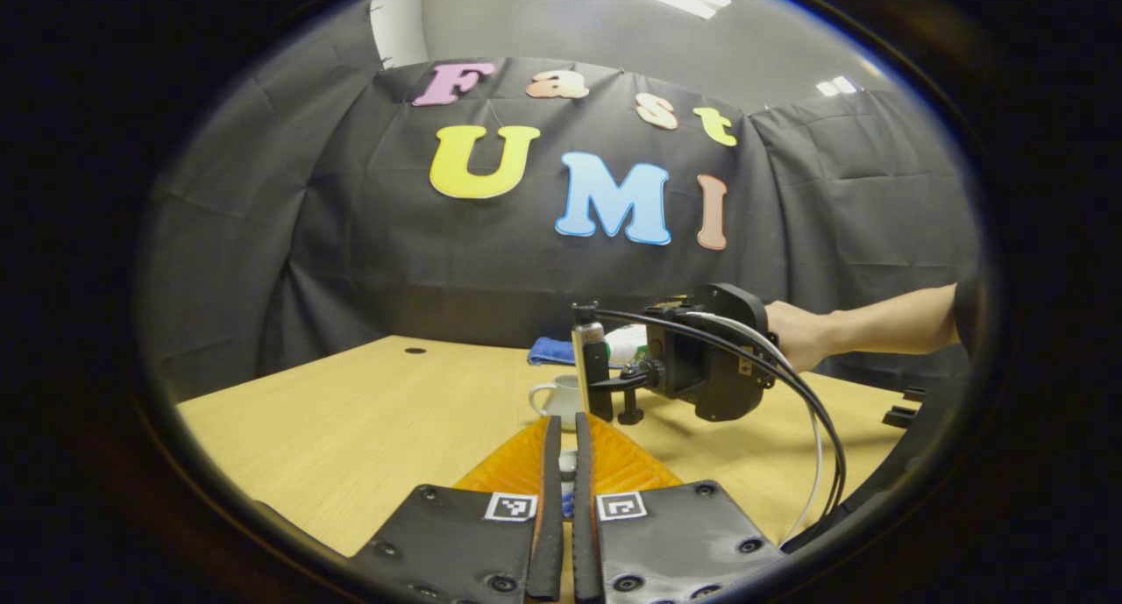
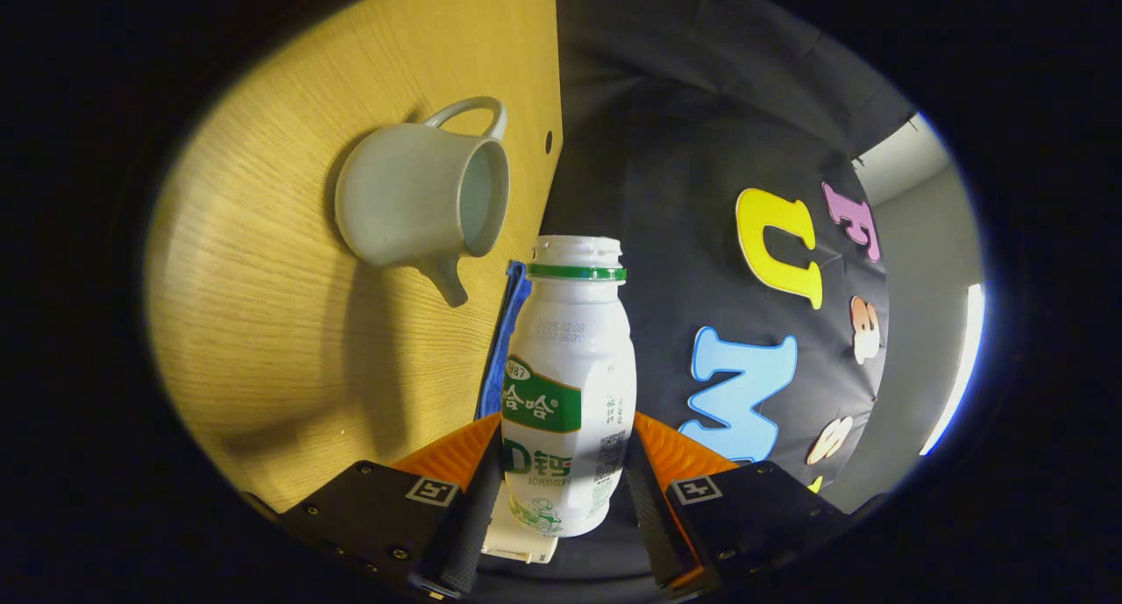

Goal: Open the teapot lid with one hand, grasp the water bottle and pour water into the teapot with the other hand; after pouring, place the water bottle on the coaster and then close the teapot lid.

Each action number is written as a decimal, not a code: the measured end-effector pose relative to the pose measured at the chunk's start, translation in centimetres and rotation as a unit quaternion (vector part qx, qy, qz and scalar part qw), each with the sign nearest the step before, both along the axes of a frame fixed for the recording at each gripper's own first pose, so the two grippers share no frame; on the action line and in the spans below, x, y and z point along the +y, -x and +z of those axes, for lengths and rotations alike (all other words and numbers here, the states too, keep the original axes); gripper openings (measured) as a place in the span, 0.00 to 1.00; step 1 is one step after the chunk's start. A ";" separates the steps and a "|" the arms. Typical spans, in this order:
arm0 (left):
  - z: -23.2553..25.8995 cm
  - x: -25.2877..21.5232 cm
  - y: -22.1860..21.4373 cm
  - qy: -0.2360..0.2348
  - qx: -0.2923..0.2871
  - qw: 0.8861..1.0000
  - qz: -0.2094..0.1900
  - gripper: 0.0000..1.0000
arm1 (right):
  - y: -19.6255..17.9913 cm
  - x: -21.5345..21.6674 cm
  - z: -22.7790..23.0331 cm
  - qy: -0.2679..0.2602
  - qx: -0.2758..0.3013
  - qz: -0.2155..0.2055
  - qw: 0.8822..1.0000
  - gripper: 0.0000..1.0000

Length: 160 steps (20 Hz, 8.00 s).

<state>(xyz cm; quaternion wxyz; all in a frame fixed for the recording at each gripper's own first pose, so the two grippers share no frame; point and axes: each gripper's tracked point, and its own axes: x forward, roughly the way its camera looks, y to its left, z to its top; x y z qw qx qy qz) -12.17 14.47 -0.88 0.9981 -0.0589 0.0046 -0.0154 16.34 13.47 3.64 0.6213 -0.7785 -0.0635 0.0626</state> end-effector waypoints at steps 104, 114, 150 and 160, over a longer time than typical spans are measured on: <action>-0.3 -0.9 -26.8 -0.048 0.054 0.997 0.018 0.14 | 3.2 -17.1 -1.0 -0.748 0.136 -0.042 0.648 0.70; -1.4 -1.7 -27.0 -0.080 0.056 0.995 0.010 0.11 | 3.0 -17.8 -1.5 -0.747 0.133 -0.051 0.649 0.73; 6.0 -6.9 -22.0 -0.083 -0.089 0.992 -0.043 0.91 | -7.8 -24.5 -3.5 -0.764 0.069 -0.132 0.628 0.90; 7.1 -7.1 -21.3 -0.089 -0.112 0.989 -0.041 0.91 | -2.8 -24.3 0.6 -0.764 0.025 -0.092 0.639 0.95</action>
